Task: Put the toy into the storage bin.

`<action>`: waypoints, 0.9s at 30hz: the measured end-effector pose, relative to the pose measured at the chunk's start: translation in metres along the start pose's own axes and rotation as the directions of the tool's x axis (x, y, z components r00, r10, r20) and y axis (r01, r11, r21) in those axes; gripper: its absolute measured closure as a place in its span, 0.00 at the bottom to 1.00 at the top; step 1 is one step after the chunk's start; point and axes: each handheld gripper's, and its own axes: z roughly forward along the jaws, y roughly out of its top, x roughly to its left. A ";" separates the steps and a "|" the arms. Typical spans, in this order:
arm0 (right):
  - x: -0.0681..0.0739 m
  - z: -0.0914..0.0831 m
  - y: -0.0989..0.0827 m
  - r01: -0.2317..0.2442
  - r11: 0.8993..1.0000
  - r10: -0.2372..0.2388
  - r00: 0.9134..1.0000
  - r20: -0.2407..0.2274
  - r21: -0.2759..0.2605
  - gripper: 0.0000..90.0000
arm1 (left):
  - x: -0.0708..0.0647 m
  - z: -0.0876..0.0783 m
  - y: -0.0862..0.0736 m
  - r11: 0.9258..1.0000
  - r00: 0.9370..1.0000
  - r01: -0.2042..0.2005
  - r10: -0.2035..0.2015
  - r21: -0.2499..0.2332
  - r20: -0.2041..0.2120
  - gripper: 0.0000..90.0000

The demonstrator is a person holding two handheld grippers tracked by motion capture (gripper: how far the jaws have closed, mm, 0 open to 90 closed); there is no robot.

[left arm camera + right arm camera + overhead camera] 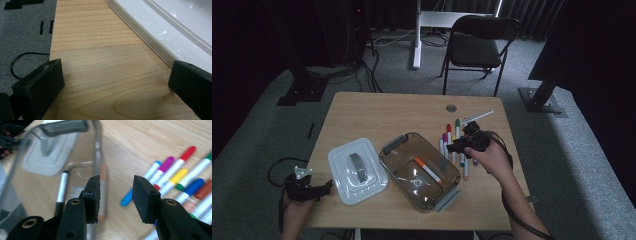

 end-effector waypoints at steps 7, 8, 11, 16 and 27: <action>-0.028 0.005 -0.014 -0.060 0.998 0.061 0.998 0.029 -0.025 0.60 | 0.000 0.000 0.000 1.000 1.000 0.001 -0.001 0.001 0.001 0.01; -0.031 0.006 -0.016 -0.061 0.998 0.062 0.997 0.036 -0.026 0.59 | 0.000 0.000 0.000 1.000 1.000 0.001 -0.001 0.001 0.000 0.01; -0.040 0.011 -0.021 -0.067 0.997 0.068 0.997 0.036 -0.031 0.58 | 0.000 0.000 0.000 1.000 1.000 0.001 -0.001 0.001 0.001 0.01; -0.054 0.018 -0.028 -0.054 0.998 0.053 0.995 0.087 0.011 0.58 | 0.000 0.000 0.000 1.000 1.000 0.001 -0.001 0.001 0.000 0.01; -0.098 0.033 -0.047 -0.217 0.976 0.216 0.948 0.233 -0.020 0.61 | 0.000 0.000 0.000 1.000 1.000 0.001 -0.001 0.001 0.001 0.01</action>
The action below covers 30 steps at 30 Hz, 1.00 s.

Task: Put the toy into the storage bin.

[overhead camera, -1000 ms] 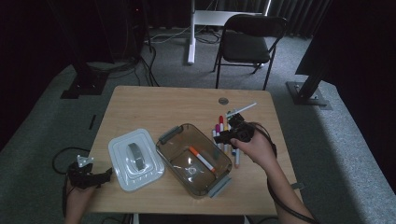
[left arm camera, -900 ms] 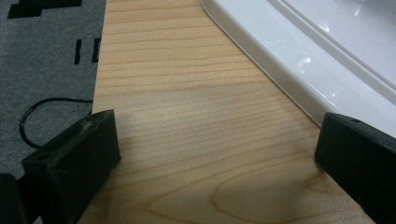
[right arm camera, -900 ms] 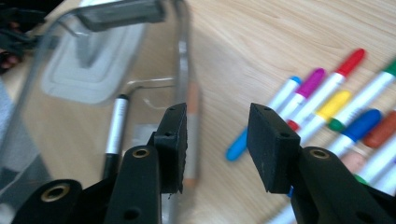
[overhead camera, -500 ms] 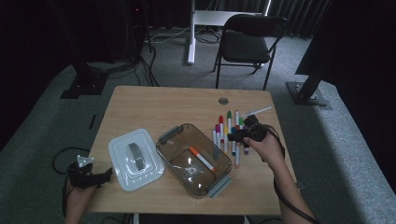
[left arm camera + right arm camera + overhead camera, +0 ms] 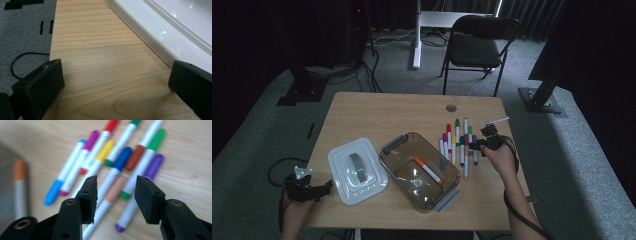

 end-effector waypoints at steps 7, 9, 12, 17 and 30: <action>-0.025 0.020 -0.004 -0.120 0.993 0.119 0.990 0.073 0.001 0.71 | 0.000 0.000 0.000 1.000 1.000 0.000 0.000 0.000 0.000 0.01; -0.031 0.029 -0.005 -0.156 0.988 0.154 0.986 0.061 0.017 0.72 | 0.000 0.000 0.000 1.000 1.000 0.000 0.000 0.000 0.000 0.01; -0.033 0.034 -0.006 -0.164 0.986 0.163 0.985 0.057 0.026 0.73 | 0.000 0.000 0.000 1.000 1.000 0.000 0.000 0.000 0.000 0.01; -0.038 0.041 -0.005 -0.182 0.983 0.179 0.982 0.061 0.041 0.73 | 0.000 0.000 0.000 1.000 1.000 0.000 0.000 0.000 0.000 0.01; -0.041 0.054 -0.005 -0.200 0.976 0.191 0.977 0.095 0.089 0.75 | 0.000 0.000 0.000 1.000 1.000 -0.001 0.001 0.000 0.000 0.01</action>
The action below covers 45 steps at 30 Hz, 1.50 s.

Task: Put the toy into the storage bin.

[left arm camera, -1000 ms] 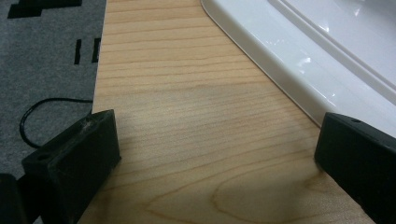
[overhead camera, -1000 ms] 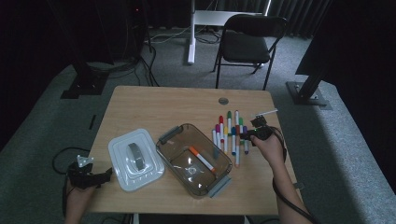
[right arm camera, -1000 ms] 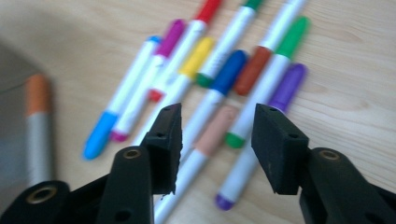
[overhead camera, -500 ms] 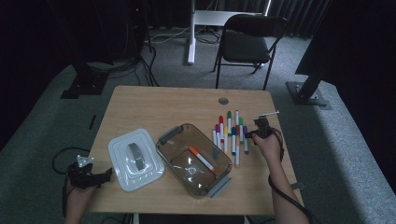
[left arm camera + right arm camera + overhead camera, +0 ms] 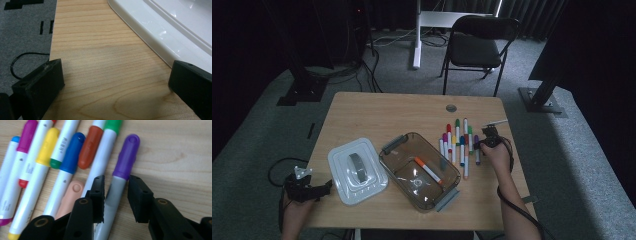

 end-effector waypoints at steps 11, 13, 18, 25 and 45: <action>-0.014 -0.005 -0.003 -0.090 0.996 0.090 0.996 0.026 -0.025 0.85 | 0.000 0.000 0.000 1.000 1.000 0.000 0.000 0.000 0.000 0.01; -0.016 -0.010 -0.004 -0.112 0.993 0.112 0.994 0.009 -0.035 0.85 | 0.000 0.000 0.000 1.000 1.000 0.000 0.000 0.000 0.000 0.01; -0.018 -0.024 -0.004 -0.116 0.992 0.116 0.993 -0.010 -0.051 0.85 | 0.000 0.000 0.000 1.000 1.000 0.000 0.000 0.000 0.000 0.01; -0.005 -0.055 -0.004 -0.069 0.993 0.063 0.996 -0.063 -0.094 0.85 | 0.000 0.000 0.000 1.000 1.000 0.000 0.000 0.000 0.000 0.01; 0.115 -0.125 0.004 0.202 0.959 -0.254 0.924 -0.285 -0.201 0.85 | 0.000 0.000 0.000 1.000 1.000 -0.001 0.001 0.001 -0.001 0.00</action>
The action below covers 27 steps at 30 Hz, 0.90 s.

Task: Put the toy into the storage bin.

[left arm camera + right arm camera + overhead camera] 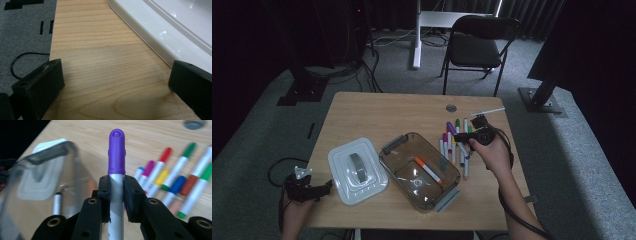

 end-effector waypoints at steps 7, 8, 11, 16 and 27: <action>0.031 0.004 0.007 0.052 0.998 -0.051 0.996 -0.067 0.021 0.85 | 0.000 0.000 0.000 1.000 1.000 0.002 -0.002 -0.002 0.000 0.01; 0.035 0.006 0.008 0.060 0.998 -0.059 0.995 -0.076 0.017 0.85 | 0.000 0.000 0.000 1.000 1.000 0.000 0.000 -0.001 0.001 0.01; 0.050 0.012 0.007 0.094 0.995 -0.090 0.990 -0.105 0.034 0.85 | 0.000 0.000 0.000 1.000 1.000 0.001 -0.001 -0.001 0.001 0.01; 0.069 0.024 0.005 0.121 0.991 -0.110 0.979 -0.170 0.055 0.85 | 0.000 0.000 0.000 1.000 1.000 0.001 -0.001 -0.001 0.000 0.01; 0.097 0.046 -0.001 0.185 0.975 -0.154 0.961 -0.229 0.121 0.85 | 0.000 0.000 0.000 1.000 1.000 0.001 -0.001 -0.001 0.001 0.01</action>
